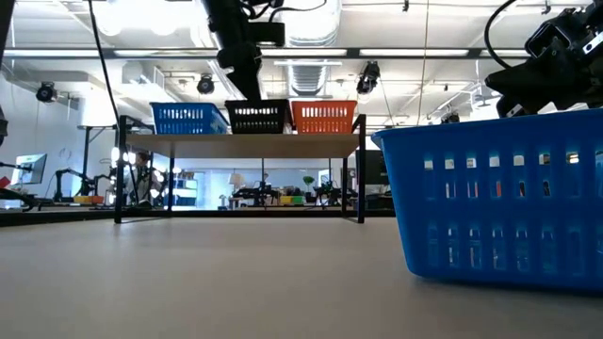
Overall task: Stack baskets on shelf by color
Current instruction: Stack the left black basket on top of the black basket on the shelf
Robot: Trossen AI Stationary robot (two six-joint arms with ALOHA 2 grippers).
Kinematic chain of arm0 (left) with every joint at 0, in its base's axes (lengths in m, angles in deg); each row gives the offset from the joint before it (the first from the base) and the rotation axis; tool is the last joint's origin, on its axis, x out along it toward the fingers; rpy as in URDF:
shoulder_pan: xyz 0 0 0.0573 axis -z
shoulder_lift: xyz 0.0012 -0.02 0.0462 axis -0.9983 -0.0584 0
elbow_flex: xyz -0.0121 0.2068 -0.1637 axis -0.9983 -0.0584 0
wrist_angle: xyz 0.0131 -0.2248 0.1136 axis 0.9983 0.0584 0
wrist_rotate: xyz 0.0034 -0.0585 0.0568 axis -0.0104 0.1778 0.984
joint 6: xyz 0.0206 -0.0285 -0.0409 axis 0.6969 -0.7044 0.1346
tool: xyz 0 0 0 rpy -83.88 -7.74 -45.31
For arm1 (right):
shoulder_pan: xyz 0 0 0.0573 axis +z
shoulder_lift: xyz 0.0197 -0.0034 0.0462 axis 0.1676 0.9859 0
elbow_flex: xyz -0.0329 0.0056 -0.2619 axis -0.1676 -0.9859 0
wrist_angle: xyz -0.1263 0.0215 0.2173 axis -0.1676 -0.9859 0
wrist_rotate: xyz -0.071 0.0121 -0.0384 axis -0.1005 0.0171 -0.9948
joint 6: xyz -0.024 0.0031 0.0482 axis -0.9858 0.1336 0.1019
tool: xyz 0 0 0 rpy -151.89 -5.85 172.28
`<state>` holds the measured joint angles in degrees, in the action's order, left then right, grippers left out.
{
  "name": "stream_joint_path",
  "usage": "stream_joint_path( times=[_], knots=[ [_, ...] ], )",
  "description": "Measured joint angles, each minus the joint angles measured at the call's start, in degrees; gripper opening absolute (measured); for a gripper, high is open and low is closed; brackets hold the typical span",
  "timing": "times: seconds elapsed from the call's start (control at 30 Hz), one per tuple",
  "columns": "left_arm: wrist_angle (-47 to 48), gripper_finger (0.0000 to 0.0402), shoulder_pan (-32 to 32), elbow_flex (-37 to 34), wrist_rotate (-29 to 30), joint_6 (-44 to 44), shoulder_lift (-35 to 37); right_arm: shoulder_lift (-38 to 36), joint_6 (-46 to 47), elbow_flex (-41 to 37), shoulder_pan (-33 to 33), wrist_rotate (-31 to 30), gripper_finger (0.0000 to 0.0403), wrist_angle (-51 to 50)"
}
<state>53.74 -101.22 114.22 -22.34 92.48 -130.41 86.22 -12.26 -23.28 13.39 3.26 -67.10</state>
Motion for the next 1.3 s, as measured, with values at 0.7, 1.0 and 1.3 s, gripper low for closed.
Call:
stream_joint_path(
  times=[0.7,1.0,1.3],
  knots=[
    [1.93,0.0038,-0.37,-0.13,1.48,-0.18,0.40,0.00,-0.02,0.00,-0.01,0.00,0.0009,0.00],
    [3.07,0.0038,-0.37,-0.13,1.48,-1.57,0.40,0.00,-0.07,0.00,-0.01,0.00,0.0009,0.00],
    [2.22,0.0038,-0.37,-0.13,1.42,-1.70,0.40,0.00,-0.11,0.00,-0.02,0.00,0.0009,0.00]
  ],
)
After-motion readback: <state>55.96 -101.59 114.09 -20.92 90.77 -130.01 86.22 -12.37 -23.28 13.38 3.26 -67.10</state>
